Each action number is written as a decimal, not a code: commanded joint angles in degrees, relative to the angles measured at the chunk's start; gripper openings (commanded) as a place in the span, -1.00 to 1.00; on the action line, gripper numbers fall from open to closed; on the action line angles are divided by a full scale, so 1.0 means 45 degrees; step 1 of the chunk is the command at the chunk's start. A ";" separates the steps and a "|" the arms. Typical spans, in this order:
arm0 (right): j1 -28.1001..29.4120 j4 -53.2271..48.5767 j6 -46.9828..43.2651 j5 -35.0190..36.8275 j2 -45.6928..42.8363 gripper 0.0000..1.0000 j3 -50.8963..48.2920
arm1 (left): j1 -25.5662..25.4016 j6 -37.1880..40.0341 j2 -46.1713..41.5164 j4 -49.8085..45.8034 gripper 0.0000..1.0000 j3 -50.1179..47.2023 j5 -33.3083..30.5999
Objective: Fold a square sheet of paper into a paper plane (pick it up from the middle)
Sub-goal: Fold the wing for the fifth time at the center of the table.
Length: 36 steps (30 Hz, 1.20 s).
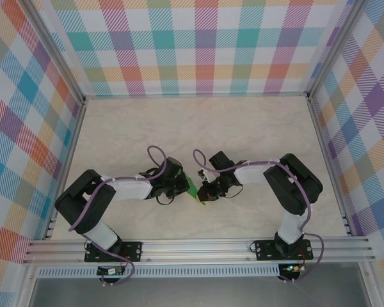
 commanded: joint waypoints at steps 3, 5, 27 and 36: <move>-0.0087 -0.1668 0.0455 0.0250 -0.0442 -0.90 -0.1681 | 0.0018 -0.0008 0.0912 -0.2265 -0.98 -0.0397 -0.1399; -0.0163 -0.1599 0.0583 0.0345 -0.0788 -0.91 -0.1945 | 0.0018 0.0032 0.0892 -0.2178 -0.98 -0.0382 -0.1317; 0.0440 -0.1396 0.0457 0.1027 0.0382 -0.89 0.2177 | 0.0019 0.0463 0.0678 -0.1717 -0.98 -0.0037 -0.0745; 0.0445 -0.1658 0.0370 0.2220 0.1068 -0.95 0.1513 | 0.0018 0.1274 -0.0099 -0.1307 -0.93 0.0451 -0.0400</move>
